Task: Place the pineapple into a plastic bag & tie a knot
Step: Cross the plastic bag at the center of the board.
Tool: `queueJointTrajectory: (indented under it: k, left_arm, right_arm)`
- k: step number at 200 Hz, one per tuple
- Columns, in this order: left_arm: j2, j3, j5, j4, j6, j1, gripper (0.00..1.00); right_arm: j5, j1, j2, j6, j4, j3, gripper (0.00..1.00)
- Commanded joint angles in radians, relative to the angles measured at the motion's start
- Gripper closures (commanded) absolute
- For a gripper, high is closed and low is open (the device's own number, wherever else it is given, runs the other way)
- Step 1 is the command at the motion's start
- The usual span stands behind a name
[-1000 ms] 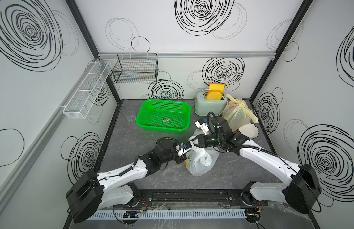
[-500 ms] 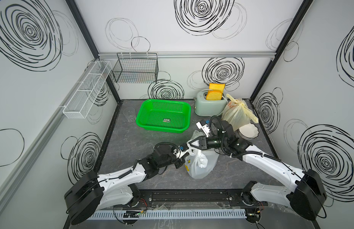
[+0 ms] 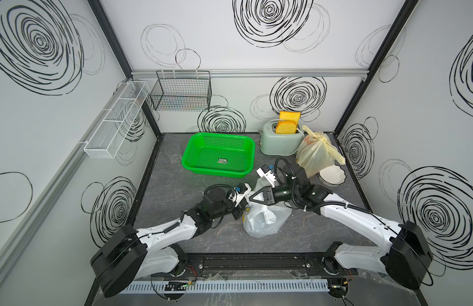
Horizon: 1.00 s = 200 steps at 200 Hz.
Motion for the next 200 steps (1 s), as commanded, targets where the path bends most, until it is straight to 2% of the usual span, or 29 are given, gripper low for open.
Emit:
queueJointTrajectory:
  k: [1, 27, 31, 52, 70, 80, 95, 110, 129, 139, 156, 179, 200]
  left_arm:
    - [0.059, 0.041, -0.009, 0.056, -0.047, 0.013, 1.0]
    - [0.095, 0.032, 0.028, 0.124, -0.077, 0.015, 0.98]
    - [0.096, 0.028, 0.03, 0.135, -0.081, 0.015, 0.92]
    - [0.071, 0.001, 0.02, 0.184, -0.094, 0.019, 0.83]
    - [0.0, -0.04, -0.005, 0.221, -0.086, 0.018, 0.76]
    - [-0.052, -0.064, -0.025, 0.223, -0.068, 0.016, 0.69]
    - [-0.142, -0.087, -0.074, 0.177, -0.032, 0.005, 0.57]
    - [-0.23, -0.104, -0.129, 0.128, 0.002, -0.022, 0.52]
    - [-0.331, -0.117, -0.194, 0.07, 0.05, -0.073, 0.52]
    - [-0.375, -0.117, -0.219, 0.009, 0.077, -0.097, 0.55]
    - [-0.439, -0.129, -0.235, 0.002, 0.115, -0.126, 0.62]
    - [-0.472, -0.126, -0.237, 0.018, 0.175, -0.144, 0.68]
    - [-0.448, -0.092, -0.191, -0.008, 0.251, -0.147, 0.7]
  right_arm:
    - [-0.17, 0.052, -0.012, 0.042, 0.196, 0.044, 1.0]
    - [-0.189, 0.05, -0.013, 0.058, 0.254, 0.054, 1.0]
    - [-0.191, 0.047, -0.014, 0.056, 0.254, 0.056, 1.0]
    - [-0.183, 0.02, -0.017, 0.043, 0.239, 0.049, 1.0]
    - [-0.158, -0.021, -0.032, 0.04, 0.209, 0.023, 1.0]
    - [-0.138, -0.047, -0.045, 0.037, 0.193, 0.001, 1.0]
    - [-0.126, -0.087, -0.06, 0.035, 0.177, -0.033, 1.0]
    - [-0.119, -0.109, -0.063, 0.027, 0.155, -0.047, 1.0]
    - [-0.126, -0.115, -0.061, 0.024, 0.15, -0.046, 1.0]
    - [-0.129, -0.113, -0.061, 0.022, 0.147, -0.041, 1.0]
    - [-0.141, -0.114, -0.065, 0.021, 0.145, -0.033, 1.0]
    - [-0.145, -0.11, -0.075, 0.019, 0.137, -0.028, 1.0]
    - [-0.153, -0.107, -0.078, 0.015, 0.125, -0.02, 1.0]
